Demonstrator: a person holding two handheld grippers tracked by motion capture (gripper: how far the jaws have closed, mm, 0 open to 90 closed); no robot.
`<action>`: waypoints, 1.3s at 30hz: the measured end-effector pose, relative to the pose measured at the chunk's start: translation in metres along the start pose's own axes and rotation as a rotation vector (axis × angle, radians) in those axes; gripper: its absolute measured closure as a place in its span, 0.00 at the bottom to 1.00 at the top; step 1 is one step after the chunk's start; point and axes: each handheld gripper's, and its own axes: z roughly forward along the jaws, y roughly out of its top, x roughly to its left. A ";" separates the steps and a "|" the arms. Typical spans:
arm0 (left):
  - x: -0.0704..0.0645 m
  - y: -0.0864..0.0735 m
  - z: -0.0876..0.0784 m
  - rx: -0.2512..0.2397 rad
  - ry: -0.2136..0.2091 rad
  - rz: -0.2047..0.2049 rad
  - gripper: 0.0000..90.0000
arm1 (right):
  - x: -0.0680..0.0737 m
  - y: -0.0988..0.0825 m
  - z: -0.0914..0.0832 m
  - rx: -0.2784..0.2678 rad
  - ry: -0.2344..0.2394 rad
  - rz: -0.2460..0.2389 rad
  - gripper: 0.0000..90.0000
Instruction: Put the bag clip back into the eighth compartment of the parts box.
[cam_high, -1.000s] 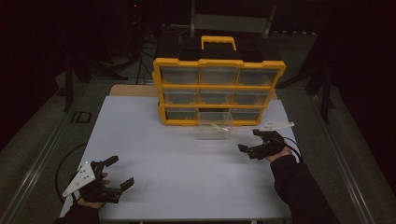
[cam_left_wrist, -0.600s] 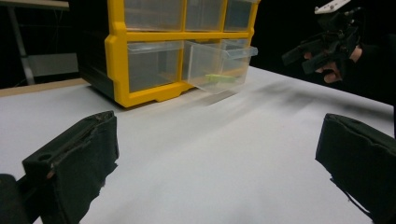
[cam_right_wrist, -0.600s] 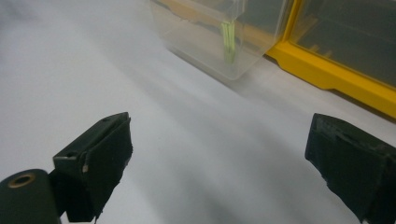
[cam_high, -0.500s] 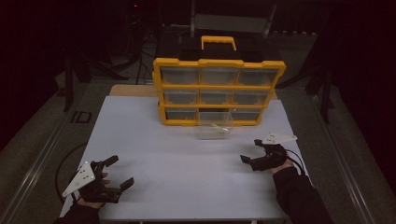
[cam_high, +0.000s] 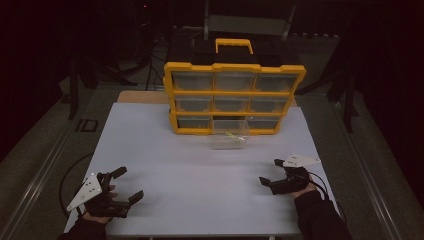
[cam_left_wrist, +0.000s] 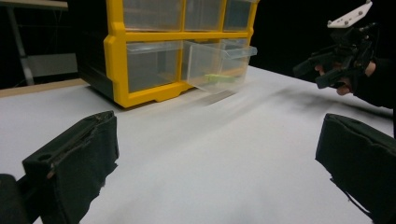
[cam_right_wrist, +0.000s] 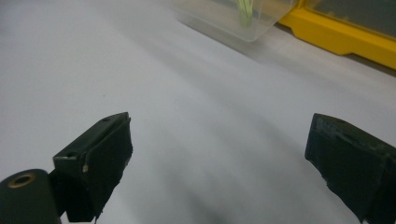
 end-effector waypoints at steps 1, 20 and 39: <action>0.000 0.000 0.000 -0.001 -0.001 -0.001 0.00 | 0.001 -0.001 -0.001 0.000 -0.004 -0.006 0.08; 0.000 0.000 0.000 0.004 -0.004 0.001 0.00 | 0.016 -0.023 -0.004 -0.068 -0.025 -0.030 0.08; 0.000 -0.001 0.000 0.007 -0.003 -0.001 0.00 | 0.017 -0.025 -0.003 -0.090 -0.044 -0.052 0.09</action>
